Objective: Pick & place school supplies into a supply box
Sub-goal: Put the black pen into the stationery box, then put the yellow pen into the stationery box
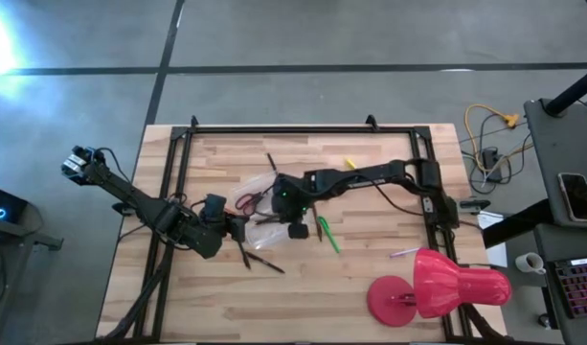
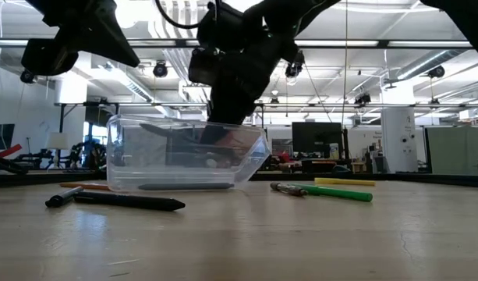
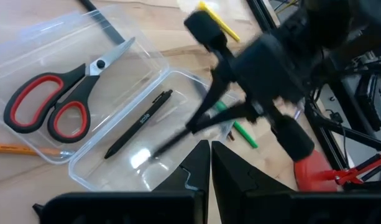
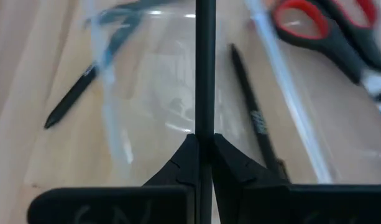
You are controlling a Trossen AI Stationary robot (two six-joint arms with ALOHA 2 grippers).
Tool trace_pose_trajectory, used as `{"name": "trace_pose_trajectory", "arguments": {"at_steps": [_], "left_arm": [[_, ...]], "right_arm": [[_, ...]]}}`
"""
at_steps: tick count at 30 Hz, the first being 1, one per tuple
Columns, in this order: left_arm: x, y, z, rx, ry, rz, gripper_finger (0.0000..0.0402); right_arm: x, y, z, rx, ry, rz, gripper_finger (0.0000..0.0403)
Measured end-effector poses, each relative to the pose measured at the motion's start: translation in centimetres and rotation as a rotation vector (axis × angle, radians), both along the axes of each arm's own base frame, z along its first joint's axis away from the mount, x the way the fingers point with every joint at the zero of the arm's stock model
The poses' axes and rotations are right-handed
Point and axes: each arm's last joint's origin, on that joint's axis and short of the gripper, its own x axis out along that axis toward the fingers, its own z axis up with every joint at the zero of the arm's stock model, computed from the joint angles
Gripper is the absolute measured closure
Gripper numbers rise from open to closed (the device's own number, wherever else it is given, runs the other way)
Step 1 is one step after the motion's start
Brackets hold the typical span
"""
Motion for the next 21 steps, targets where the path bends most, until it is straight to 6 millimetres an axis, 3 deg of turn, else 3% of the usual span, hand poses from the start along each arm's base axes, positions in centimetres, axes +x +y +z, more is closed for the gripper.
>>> {"name": "trace_pose_trajectory", "arguments": {"at_steps": [4,13,21], "left_arm": [[-0.05,0.05,-0.04,0.009,0.004,0.007,0.0402],[-0.2,-0.42,0.03,0.007,-0.007,-0.013,0.0402],[-0.14,-0.58,0.14,-0.002,-0.024,-0.018,0.0402]], "right_arm": [[0.26,0.58,0.21,-0.001,-0.008,0.017,0.0373],[-0.06,0.51,0.05,0.002,0.047,-0.05,0.0289],[-0.62,0.22,-0.07,-0.105,0.102,-0.1,0.0254]]}}
